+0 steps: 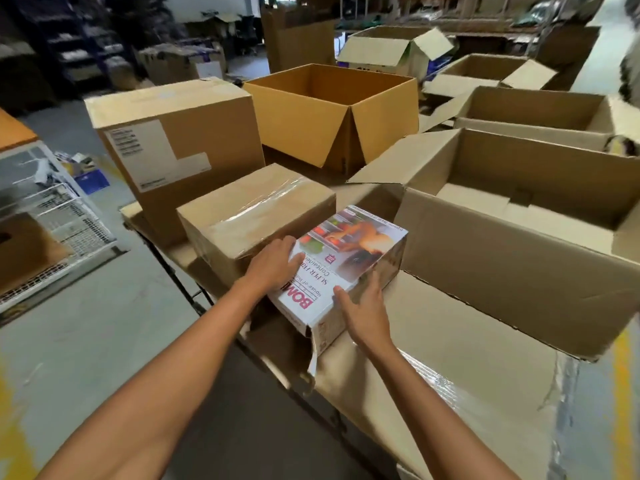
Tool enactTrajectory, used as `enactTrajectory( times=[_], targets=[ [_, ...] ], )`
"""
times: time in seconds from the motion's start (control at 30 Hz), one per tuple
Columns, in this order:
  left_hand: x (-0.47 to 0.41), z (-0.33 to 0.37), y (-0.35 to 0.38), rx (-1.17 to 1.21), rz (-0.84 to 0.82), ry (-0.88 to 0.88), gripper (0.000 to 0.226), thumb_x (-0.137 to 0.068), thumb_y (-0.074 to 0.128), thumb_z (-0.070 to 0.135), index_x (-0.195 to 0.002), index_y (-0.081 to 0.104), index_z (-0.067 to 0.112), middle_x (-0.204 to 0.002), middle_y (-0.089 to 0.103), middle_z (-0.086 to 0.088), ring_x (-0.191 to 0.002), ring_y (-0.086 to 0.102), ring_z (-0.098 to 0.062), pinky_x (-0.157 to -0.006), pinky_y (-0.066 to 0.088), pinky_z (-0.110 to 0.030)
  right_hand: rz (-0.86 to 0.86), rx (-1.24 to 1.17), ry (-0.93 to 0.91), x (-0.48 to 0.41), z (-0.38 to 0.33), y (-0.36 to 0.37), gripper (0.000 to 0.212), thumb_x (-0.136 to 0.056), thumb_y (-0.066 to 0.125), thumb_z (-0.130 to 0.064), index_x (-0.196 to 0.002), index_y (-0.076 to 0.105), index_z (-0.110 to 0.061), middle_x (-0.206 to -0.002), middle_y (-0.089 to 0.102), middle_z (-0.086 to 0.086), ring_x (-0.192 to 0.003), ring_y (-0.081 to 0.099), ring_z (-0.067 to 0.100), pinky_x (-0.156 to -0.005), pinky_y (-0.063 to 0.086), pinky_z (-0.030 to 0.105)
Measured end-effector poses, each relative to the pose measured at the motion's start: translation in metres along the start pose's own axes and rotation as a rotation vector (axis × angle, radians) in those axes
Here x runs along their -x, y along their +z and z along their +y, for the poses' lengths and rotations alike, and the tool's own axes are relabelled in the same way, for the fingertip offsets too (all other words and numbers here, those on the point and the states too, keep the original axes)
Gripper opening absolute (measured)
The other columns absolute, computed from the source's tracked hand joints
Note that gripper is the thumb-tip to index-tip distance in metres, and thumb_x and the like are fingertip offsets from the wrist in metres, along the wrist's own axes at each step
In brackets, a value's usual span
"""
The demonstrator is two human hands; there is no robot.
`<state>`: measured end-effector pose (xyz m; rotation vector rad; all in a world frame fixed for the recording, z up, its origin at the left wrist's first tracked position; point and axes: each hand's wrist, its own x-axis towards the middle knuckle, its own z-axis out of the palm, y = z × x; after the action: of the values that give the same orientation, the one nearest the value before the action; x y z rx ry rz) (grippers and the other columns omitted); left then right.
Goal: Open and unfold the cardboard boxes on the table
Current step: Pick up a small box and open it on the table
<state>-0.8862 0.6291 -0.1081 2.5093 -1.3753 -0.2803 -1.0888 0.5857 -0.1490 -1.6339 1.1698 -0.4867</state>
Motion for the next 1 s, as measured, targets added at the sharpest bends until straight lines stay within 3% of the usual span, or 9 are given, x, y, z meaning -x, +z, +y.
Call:
enactTrajectory(
  times=[0.13,0.23,0.37,0.43,0.57,0.63,0.77,0.9,1.0],
  targets=[
    [-0.006,0.001,0.009,-0.023,-0.033,-0.024,0.049,-0.103,0.033,0.050,-0.145,0.033,0.024,-0.125,0.062,-0.004,-0.105,0.062,-0.026,-0.079,0.045,-0.038,-0.087,-0.251,0.222,0.003,0.003,0.019,0.097,-0.080,0.053,-0.067,-0.154,0.000,-0.036,-0.135,0.060,-0.003,-0.109,0.065,0.024,-0.095,0.054,0.052],
    [-0.007,-0.003,0.002,0.022,-0.103,-0.007,0.052,-0.102,0.037,0.052,-0.146,0.032,0.025,-0.129,0.063,-0.003,-0.108,0.063,-0.025,-0.088,0.050,-0.039,-0.043,-0.389,0.243,0.013,-0.001,0.023,0.083,-0.094,0.056,-0.051,-0.157,0.006,-0.031,-0.120,0.061,-0.008,-0.092,0.065,0.014,-0.093,0.054,0.048],
    [-0.005,-0.011,-0.009,0.229,-0.194,-0.009,0.051,-0.096,0.055,0.047,-0.140,0.044,0.024,-0.125,0.065,0.000,-0.099,0.065,-0.017,-0.087,0.053,-0.034,0.001,-0.521,0.290,0.016,0.009,0.029,0.102,-0.071,0.062,-0.078,-0.154,0.023,-0.032,-0.137,0.060,-0.006,-0.113,0.065,0.023,-0.099,0.050,0.053],
    [0.001,-0.015,-0.013,0.320,-0.245,0.017,0.047,-0.094,0.062,0.039,-0.135,0.050,0.019,-0.120,0.065,0.000,-0.090,0.062,-0.011,-0.076,0.048,-0.024,-0.002,-0.578,0.289,0.011,0.027,0.035,0.107,-0.063,0.060,-0.086,-0.148,0.033,-0.028,-0.129,0.067,-0.003,-0.111,0.068,0.024,-0.085,0.057,0.046],
    [0.018,-0.024,-0.011,0.470,-0.327,0.078,0.044,-0.093,0.067,0.033,-0.131,0.055,0.013,-0.116,0.066,0.003,-0.089,0.064,-0.005,-0.073,0.048,-0.016,0.037,-0.623,0.281,0.052,-0.005,0.024,0.042,-0.104,0.041,-0.048,-0.133,0.054,-0.020,-0.111,0.076,0.001,-0.089,0.076,0.016,-0.061,0.056,0.026],
    [0.026,-0.021,-0.007,0.493,-0.331,0.102,0.046,-0.092,0.067,0.034,-0.130,0.056,0.011,-0.121,0.064,0.000,-0.092,0.063,-0.010,-0.068,0.046,-0.014,0.079,-0.606,0.237,0.068,-0.009,0.016,0.035,-0.108,0.035,-0.042,-0.126,0.058,-0.023,-0.103,0.077,-0.003,-0.081,0.075,0.010,-0.054,0.054,0.020],
    [0.040,0.007,-0.004,0.643,-0.352,0.020,0.033,-0.094,0.065,0.033,-0.118,0.063,0.011,-0.108,0.066,0.001,-0.078,0.062,-0.004,-0.056,0.044,-0.013,0.261,-0.433,0.145,0.099,-0.016,-0.014,0.050,-0.105,0.029,-0.054,-0.115,0.067,-0.023,-0.101,0.073,-0.005,-0.084,0.063,0.001,-0.062,0.044,0.022],
    [0.056,0.037,-0.017,0.869,-0.510,-0.082,0.030,-0.093,0.066,0.027,-0.109,0.070,0.002,-0.114,0.070,-0.013,-0.097,0.067,-0.028,-0.082,0.051,-0.035,0.399,-0.386,0.098,0.125,-0.022,-0.060,0.043,-0.106,0.038,-0.045,-0.102,0.073,-0.020,-0.100,0.074,-0.005,-0.083,0.064,-0.001,-0.067,0.050,0.023],
    [0.072,0.059,-0.036,0.994,-0.641,-0.025,0.026,-0.093,0.064,0.028,-0.104,0.071,0.006,-0.101,0.067,-0.012,-0.073,0.055,-0.018,-0.065,0.040,-0.029,0.419,-0.433,0.031,0.141,-0.032,-0.098,0.050,-0.106,0.037,-0.047,-0.091,0.077,-0.020,-0.093,0.077,-0.003,-0.087,0.072,0.011,-0.071,0.052,0.026]
  ],
)
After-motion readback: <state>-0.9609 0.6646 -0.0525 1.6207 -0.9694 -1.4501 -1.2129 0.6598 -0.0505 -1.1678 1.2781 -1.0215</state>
